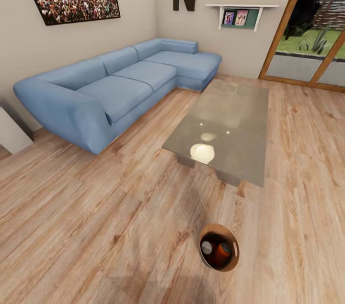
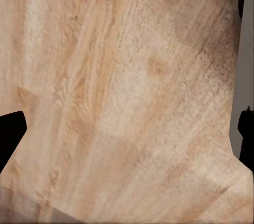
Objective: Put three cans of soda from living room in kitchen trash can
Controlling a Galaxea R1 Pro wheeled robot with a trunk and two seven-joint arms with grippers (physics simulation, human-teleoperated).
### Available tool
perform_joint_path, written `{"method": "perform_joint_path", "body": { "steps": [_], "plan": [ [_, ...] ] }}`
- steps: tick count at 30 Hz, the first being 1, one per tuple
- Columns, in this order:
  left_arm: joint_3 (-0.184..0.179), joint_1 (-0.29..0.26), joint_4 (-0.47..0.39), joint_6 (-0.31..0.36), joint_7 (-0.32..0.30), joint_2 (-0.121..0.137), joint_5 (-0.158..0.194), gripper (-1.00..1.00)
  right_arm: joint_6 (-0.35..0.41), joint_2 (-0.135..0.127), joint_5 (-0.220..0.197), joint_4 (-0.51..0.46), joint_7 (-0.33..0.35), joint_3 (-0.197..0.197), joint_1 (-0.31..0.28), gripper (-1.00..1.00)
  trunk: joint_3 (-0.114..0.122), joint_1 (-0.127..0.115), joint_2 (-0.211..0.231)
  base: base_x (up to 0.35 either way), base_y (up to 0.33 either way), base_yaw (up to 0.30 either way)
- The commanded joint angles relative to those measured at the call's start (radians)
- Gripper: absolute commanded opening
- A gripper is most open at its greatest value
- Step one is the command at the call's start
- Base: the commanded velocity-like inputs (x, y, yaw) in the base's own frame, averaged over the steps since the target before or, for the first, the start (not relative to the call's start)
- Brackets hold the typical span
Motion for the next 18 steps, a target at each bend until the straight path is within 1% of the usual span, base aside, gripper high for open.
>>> {"method": "perform_joint_path", "body": {
  "steps": [1, 6, 14, 16, 18],
  "plan": [
    [-0.001, 0.002, 0.000, 0.000, 0.000, 0.000, -0.001, 1.00, -0.007, 0.001, -0.001, 0.000, 0.000, -0.001, 0.015, 1.00, 0.003, -0.004, 0.007, 0.000, 0.000, 0.000],
    [-0.005, 0.005, 0.001, 0.002, -0.001, 0.000, -0.004, 1.00, -0.016, 0.001, -0.001, 0.000, 0.000, -0.001, 0.039, 1.00, 0.019, -0.023, 0.042, 0.000, 0.000, 0.000],
    [-0.009, 0.006, 0.000, 0.004, -0.003, -0.001, -0.005, 1.00, -0.021, 0.002, -0.003, -0.001, 0.000, -0.003, 0.051, 1.00, 0.044, -0.054, 0.098, 0.000, 0.000, 0.000],
    [-0.010, 0.006, -0.002, 0.002, -0.003, -0.006, -0.005, 1.00, -0.021, 0.002, -0.010, -0.001, 0.000, -0.004, 0.051, 1.00, 0.050, -0.061, 0.112, 0.000, 0.000, 0.000],
    [-0.010, 0.006, -0.003, 0.002, -0.003, -0.010, -0.006, 1.00, -0.020, 0.001, -0.032, -0.001, 0.000, -0.010, 0.052, 1.00, 0.057, -0.069, 0.126, 0.000, 0.000, 0.000]
  ]
}}
